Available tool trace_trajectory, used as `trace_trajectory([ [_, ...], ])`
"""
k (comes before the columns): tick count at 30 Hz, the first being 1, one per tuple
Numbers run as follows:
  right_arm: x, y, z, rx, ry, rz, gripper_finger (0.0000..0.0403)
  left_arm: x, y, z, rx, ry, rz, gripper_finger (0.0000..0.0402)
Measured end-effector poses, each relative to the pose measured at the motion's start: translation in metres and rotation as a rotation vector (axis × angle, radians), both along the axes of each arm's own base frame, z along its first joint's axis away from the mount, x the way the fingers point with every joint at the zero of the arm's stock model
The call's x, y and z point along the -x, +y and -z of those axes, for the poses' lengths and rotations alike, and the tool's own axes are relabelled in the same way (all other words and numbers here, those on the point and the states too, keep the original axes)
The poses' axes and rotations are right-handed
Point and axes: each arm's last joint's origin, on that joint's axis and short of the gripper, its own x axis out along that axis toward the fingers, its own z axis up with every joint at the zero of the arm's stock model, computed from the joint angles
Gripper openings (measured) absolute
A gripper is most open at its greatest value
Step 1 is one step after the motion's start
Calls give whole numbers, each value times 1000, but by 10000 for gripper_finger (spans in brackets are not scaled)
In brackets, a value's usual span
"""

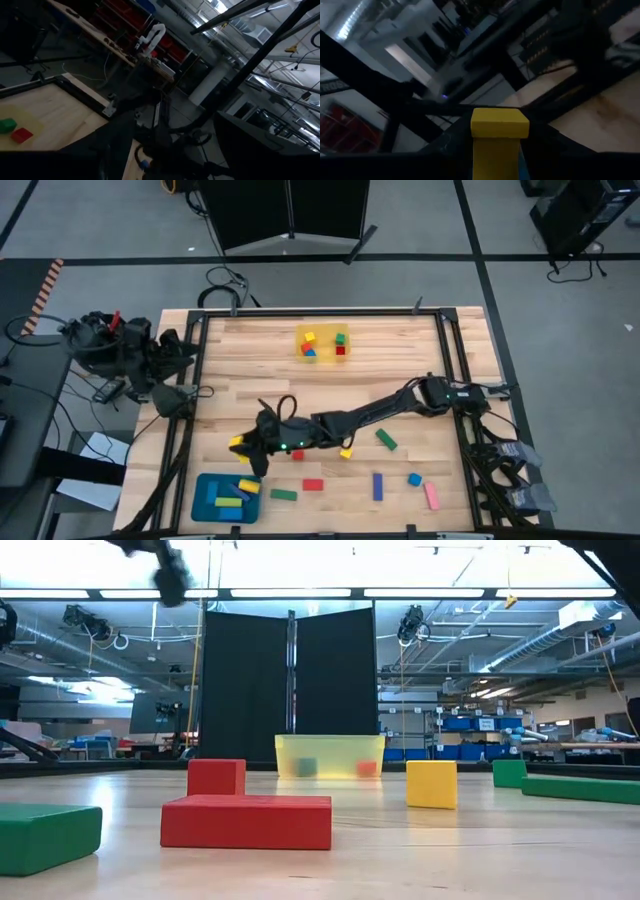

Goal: Sort blocks by size
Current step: Put the yellow arch into the blue bin

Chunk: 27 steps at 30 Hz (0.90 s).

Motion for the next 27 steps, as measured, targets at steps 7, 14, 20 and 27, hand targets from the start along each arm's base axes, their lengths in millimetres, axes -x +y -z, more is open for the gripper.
trace_trajectory([
  [7,-32,19,17,-42,-74,-52,144,0,0,1,-4,5,-1,282],
  [14,-40,34,60,-89,32,-179,151,0,0,2,-11,13,-3,282],
  [20,-38,52,61,-129,48,-334,155,0,0,2,-9,13,-3,282],
  [27,-34,61,75,-134,180,-403,209,0,0,2,-11,15,-3,282],
])
